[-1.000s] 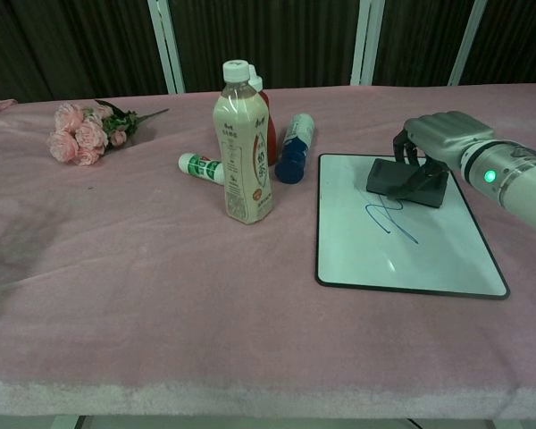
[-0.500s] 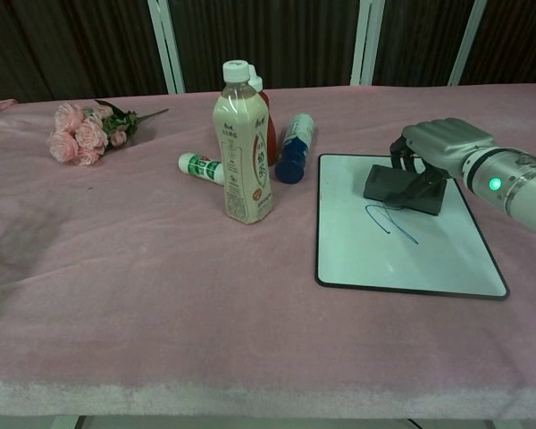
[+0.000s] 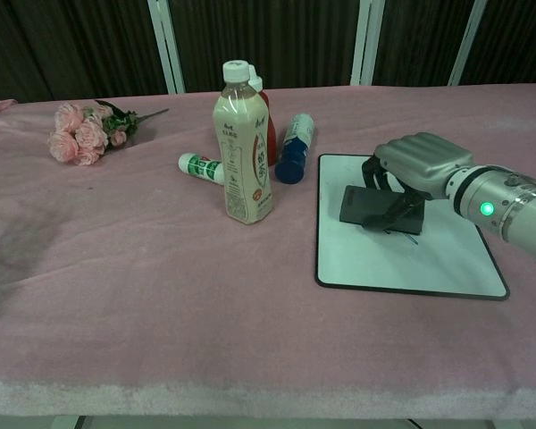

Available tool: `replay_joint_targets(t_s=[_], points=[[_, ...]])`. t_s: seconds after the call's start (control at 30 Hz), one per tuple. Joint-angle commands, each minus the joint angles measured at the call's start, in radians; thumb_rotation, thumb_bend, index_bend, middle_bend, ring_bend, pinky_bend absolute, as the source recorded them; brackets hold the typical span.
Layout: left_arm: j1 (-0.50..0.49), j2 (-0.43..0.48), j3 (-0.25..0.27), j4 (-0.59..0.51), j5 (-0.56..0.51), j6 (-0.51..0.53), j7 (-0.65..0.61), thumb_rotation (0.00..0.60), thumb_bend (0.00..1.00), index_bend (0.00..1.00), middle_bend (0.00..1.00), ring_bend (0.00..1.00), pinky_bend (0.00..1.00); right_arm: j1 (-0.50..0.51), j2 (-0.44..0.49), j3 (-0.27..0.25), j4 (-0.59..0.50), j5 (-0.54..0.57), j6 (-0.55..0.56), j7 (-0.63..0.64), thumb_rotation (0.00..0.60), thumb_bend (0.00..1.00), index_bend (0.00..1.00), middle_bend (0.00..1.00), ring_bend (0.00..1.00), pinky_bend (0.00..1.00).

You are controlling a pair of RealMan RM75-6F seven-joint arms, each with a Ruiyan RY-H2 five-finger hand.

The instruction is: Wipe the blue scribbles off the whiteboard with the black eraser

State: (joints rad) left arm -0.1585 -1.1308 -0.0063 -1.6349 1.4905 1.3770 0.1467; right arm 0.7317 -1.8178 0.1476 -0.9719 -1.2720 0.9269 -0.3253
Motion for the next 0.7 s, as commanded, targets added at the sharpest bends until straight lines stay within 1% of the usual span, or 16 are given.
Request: replay_joint_targets(t_s=[0.03, 0.13, 0.17, 0.3, 0.53, 0.7], points=[[0.001, 0.001, 0.001, 0.0, 0.002, 0.002, -0.002, 0.6, 0.36, 0.0, 0.0, 0.0, 0.09, -0.012, 0.009, -0.02, -0.027, -0.024, 0.019, -0.003, 0.6, 0.43, 0.99, 0.79, 0.77, 0.89], [0.002, 0.003, 0.001, 0.0, 0.004, 0.004, -0.006, 0.6, 0.36, 0.0, 0.0, 0.0, 0.09, -0.03, 0.028, -0.05, -0.061, -0.056, 0.042, -0.008, 0.6, 0.43, 0.99, 0.79, 0.77, 0.89], [0.002, 0.003, 0.001, 0.0, 0.004, 0.005, -0.006, 0.6, 0.36, 0.0, 0.0, 0.0, 0.09, -0.042, 0.037, -0.067, -0.077, -0.071, 0.055, -0.008, 0.6, 0.43, 0.99, 0.79, 0.77, 0.89], [0.002, 0.002, 0.003, -0.002, 0.005, 0.004, -0.003, 0.6, 0.36, 0.0, 0.0, 0.0, 0.09, -0.077, 0.07, -0.107, -0.138, -0.1, 0.071, 0.024, 0.6, 0.43, 0.99, 0.79, 0.77, 0.89], [0.004, 0.002, 0.004, -0.004, 0.004, 0.006, 0.002, 0.6, 0.36, 0.0, 0.0, 0.0, 0.09, -0.111, 0.101, -0.155, -0.193, -0.162, 0.108, 0.058, 0.6, 0.43, 0.99, 0.79, 0.77, 0.89], [0.004, 0.002, 0.004, -0.004, 0.003, 0.005, 0.003, 0.6, 0.36, 0.0, 0.0, 0.0, 0.09, -0.121, 0.112, -0.17, -0.215, -0.192, 0.125, 0.062, 0.6, 0.43, 0.99, 0.79, 0.77, 0.89]])
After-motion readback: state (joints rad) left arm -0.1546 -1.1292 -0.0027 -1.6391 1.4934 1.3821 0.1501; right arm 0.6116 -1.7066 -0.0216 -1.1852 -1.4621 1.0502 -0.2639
